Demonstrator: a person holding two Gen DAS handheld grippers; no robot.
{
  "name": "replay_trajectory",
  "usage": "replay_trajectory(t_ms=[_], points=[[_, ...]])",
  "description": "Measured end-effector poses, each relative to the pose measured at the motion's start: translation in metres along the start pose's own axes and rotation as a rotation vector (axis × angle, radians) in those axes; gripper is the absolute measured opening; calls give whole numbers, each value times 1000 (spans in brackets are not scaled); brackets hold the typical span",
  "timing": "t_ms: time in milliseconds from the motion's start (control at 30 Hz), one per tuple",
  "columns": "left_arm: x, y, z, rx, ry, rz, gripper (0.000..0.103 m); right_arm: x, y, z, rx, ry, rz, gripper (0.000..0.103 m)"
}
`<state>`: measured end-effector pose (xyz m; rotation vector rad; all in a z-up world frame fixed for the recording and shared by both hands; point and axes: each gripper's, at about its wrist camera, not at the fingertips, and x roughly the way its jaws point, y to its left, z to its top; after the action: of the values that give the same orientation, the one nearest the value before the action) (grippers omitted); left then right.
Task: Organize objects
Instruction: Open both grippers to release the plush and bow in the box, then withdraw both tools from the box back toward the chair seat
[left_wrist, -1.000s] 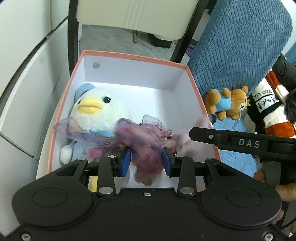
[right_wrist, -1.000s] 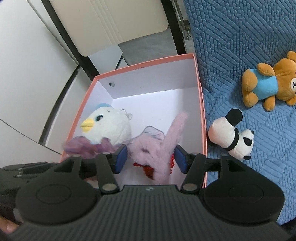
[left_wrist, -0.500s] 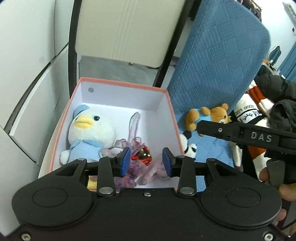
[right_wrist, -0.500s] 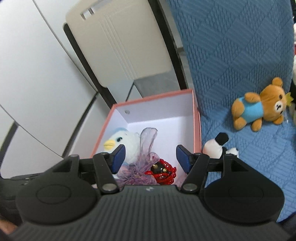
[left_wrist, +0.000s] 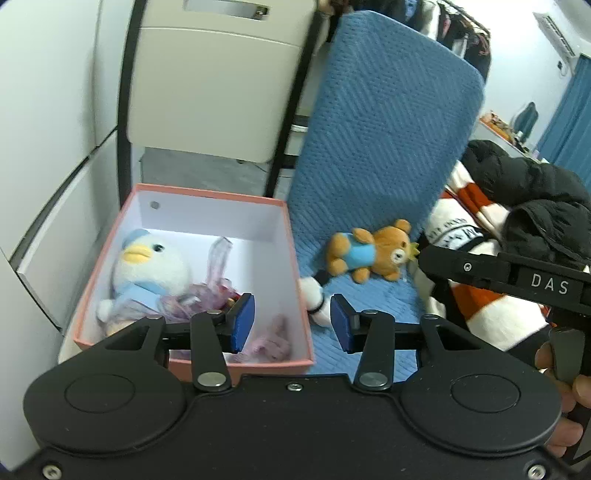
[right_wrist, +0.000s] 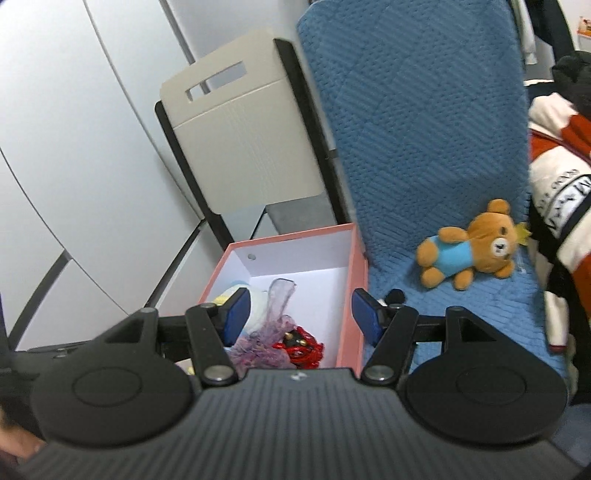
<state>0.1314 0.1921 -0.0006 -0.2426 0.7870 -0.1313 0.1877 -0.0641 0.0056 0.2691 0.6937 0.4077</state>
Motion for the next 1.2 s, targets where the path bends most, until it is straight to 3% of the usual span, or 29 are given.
replay_trajectory(t_ms=[633,967,1100,1167,1200], points=[[8,-89,-67,46,5,-72,44,-81,-70,-54,-1,-87,-62,64],[39,-110,-85,34,29,-79,46,-83,-118,-78,29,-82,-78,67],[48,-117,-89,52,24,-73,59,-78,-131,-85,27,-78,-102,68],[53,-121,-90,69,18,-78,75,-75,-139,-87,49,-79,-91,79],[53,-123,-90,77,7,-70,91,-74,-142,-88,58,-79,-87,93]])
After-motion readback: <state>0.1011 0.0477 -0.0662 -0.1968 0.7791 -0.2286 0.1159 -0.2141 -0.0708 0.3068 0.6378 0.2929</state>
